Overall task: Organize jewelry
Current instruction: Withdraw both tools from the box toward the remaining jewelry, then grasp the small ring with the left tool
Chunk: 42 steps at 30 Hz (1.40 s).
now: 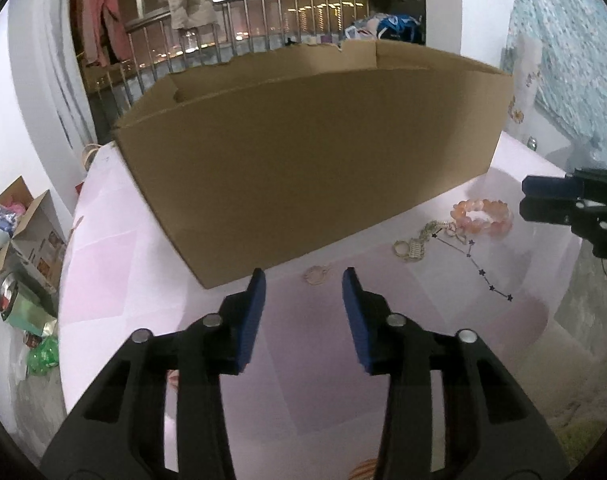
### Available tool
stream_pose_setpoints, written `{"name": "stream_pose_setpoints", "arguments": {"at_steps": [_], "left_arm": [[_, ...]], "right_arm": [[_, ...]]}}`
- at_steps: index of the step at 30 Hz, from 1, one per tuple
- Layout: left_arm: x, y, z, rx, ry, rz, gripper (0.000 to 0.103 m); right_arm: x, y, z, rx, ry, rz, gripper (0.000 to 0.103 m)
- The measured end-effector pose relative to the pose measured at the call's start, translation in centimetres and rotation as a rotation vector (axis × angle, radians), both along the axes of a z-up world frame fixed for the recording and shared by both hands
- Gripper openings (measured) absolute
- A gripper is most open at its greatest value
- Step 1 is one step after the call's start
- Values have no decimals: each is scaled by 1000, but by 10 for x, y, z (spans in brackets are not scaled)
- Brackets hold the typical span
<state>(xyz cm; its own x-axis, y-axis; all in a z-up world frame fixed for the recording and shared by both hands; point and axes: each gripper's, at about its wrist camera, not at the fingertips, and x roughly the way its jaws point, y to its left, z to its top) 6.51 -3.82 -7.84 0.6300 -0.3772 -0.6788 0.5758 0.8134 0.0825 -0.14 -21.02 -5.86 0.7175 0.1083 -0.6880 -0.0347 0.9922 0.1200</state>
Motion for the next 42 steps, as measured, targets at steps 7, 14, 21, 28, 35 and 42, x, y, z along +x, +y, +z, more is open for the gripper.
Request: {"name": "stream_pose_setpoints", "arguments": {"at_steps": [7, 14, 21, 28, 35, 42], "left_arm": [[9, -7, -12, 20, 32, -27, 22], [15, -7, -11, 18, 40, -24, 22], [15, -7, -12, 14, 43, -37, 11], [16, -1, -12, 1, 60, -15, 11], [25, -4, -7, -3, 67, 2, 11], [25, -4, -7, -2, 65, 2, 11]], "right_arm": [[5, -4, -3, 16, 11, -8, 33], [7, -9, -4, 24, 19, -19, 33], [2, -13, -4, 5, 18, -29, 33], [-4, -26, -1, -31, 18, -67, 33], [3, -32, -12, -71, 61, -70, 33], [2, -19, -18, -121, 72, -26, 32]]}}
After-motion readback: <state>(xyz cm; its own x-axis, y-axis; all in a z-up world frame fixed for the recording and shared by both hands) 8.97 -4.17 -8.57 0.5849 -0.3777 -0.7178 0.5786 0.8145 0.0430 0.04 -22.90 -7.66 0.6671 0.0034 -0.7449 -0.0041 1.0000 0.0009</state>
